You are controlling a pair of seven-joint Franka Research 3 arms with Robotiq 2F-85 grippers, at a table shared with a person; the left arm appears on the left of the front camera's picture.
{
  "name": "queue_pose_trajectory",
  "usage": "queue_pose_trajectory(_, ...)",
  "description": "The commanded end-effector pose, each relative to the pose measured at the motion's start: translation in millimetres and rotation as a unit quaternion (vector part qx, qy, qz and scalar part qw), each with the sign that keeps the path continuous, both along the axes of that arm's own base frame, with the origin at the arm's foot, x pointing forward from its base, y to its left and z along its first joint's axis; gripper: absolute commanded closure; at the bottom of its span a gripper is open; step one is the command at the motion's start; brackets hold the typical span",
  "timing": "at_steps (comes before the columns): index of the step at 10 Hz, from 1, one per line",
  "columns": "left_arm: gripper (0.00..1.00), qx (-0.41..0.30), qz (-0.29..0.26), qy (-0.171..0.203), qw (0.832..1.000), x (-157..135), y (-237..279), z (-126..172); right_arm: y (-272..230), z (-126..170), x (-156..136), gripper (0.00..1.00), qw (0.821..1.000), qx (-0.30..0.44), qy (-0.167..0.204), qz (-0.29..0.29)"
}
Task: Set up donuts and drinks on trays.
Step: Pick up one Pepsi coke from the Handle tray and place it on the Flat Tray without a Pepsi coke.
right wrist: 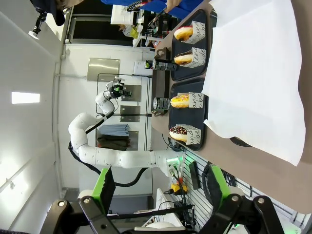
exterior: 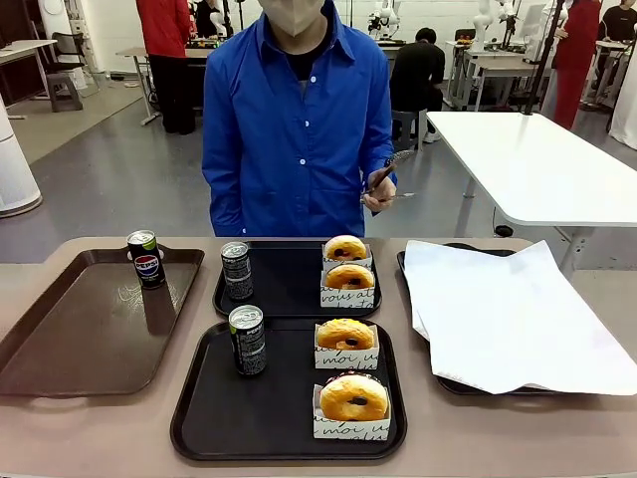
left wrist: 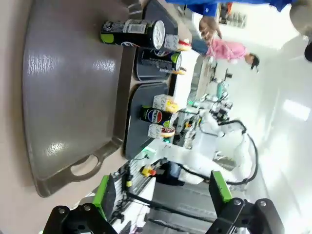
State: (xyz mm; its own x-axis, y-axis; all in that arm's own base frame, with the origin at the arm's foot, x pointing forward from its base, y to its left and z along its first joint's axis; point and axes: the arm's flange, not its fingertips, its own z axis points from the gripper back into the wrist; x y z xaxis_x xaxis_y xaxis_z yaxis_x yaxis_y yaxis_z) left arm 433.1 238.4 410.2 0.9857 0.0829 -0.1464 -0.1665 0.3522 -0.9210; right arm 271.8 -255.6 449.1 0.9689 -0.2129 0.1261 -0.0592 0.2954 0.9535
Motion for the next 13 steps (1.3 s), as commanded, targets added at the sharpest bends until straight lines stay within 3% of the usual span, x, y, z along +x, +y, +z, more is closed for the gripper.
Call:
queue_pose_trajectory(1, 0.00, -0.002, -0.046, -0.066, 0.997, -8, 2, 10, 0, 1, -1, 0.00, 1.000, 0.005, -0.004, 0.001)
queue_pose_trajectory(4, 0.00, 0.000, -0.074, -0.092, 0.993, -11, -11, 22, 0, 1, -1, 0.00, 1.000, 0.005, -0.004, 0.001)
queue_pose_trajectory(5, 0.00, 0.002, -0.052, -0.074, 0.996, -1, -7, 16, 0, 1, -1, 0.00, 1.000, 0.005, -0.004, 0.001)
queue_pose_trajectory(13, 0.00, 0.002, -0.052, -0.074, 0.996, -1, -7, 16, 0, 1, -1, 0.00, 1.000, 0.005, -0.004, 0.001)
